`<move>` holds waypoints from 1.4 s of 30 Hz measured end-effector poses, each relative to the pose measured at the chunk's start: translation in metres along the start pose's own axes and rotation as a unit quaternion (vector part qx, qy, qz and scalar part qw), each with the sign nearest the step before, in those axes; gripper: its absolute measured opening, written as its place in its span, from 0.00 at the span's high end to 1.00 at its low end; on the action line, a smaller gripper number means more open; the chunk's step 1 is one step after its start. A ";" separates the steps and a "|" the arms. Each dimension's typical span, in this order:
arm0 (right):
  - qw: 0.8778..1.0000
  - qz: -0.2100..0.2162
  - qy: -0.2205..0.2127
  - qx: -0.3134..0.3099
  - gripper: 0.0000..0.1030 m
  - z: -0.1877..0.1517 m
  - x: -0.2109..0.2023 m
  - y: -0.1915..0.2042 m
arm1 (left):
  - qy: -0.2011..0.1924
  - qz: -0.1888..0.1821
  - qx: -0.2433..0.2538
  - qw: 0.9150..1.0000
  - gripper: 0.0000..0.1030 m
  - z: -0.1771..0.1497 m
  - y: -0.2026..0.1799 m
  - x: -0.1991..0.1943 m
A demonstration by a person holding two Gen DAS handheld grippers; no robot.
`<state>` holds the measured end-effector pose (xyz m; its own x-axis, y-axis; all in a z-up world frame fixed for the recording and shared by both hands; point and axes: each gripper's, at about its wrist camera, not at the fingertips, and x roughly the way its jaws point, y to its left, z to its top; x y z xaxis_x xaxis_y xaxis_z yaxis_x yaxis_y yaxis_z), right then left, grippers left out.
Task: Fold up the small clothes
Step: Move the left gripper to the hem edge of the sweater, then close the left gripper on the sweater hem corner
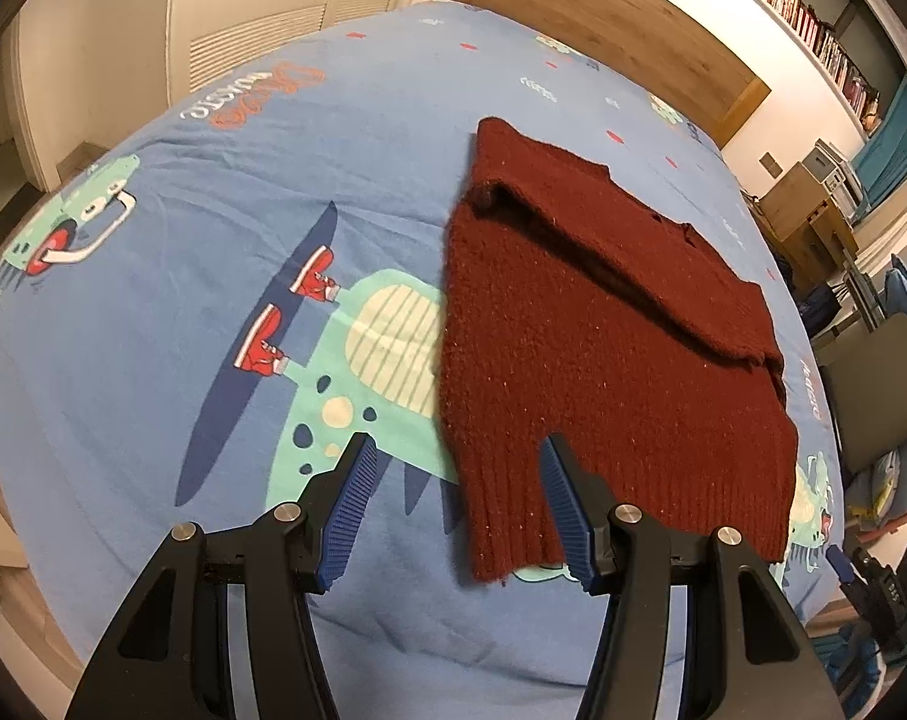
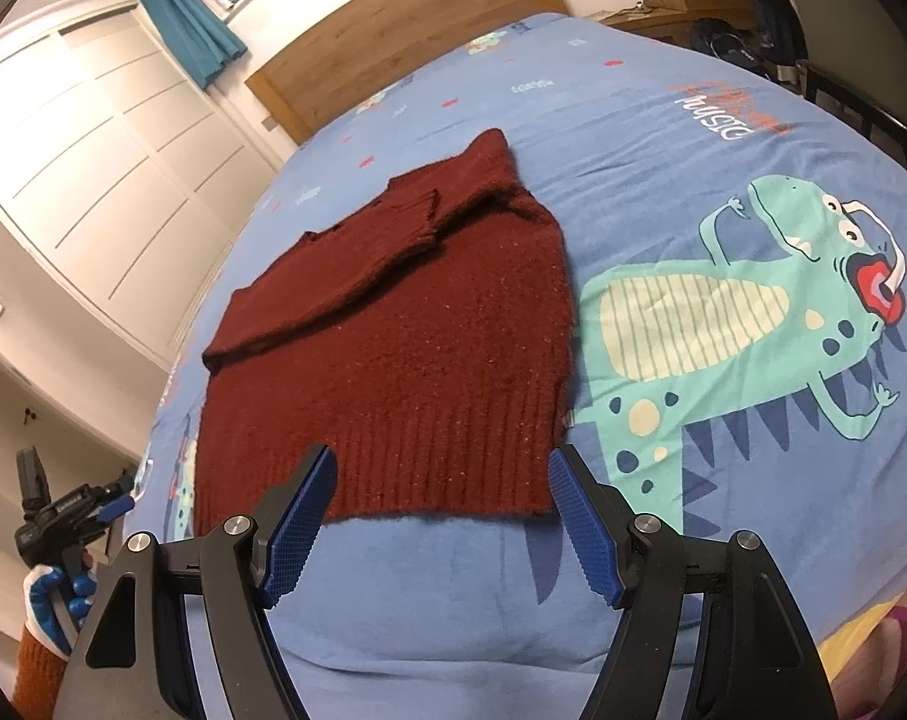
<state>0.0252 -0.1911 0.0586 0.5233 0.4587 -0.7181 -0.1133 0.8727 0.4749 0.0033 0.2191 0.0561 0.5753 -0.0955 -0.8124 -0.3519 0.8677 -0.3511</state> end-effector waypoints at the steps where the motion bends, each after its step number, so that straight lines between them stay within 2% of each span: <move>1: 1.000 -0.001 0.003 0.001 0.28 0.000 0.003 -0.001 | 0.003 -0.004 -0.003 1.000 0.51 -0.001 0.001 0.003; 10: 0.999 -0.008 0.030 0.009 0.28 0.006 0.037 -0.008 | 0.027 -0.015 -0.015 0.999 0.51 -0.002 0.004 0.032; 18: 0.999 -0.014 0.051 0.008 0.28 0.009 0.054 -0.018 | 0.053 -0.005 -0.027 0.998 0.51 -0.010 0.008 0.055; 32: 0.997 -0.002 0.071 0.024 0.28 0.013 0.072 -0.041 | 0.083 0.003 -0.023 0.996 0.51 -0.023 0.006 0.066; 42: 0.996 0.014 0.090 0.018 0.28 0.014 0.087 -0.041 | 0.097 -0.004 -0.021 0.995 0.51 -0.025 0.002 0.070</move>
<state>0.0874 -0.1897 -0.0165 0.3608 0.5074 -0.7825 -0.0941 0.8545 0.5108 0.0245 0.2022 -0.0127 0.4259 -0.1973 -0.8830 -0.3805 0.8464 -0.3726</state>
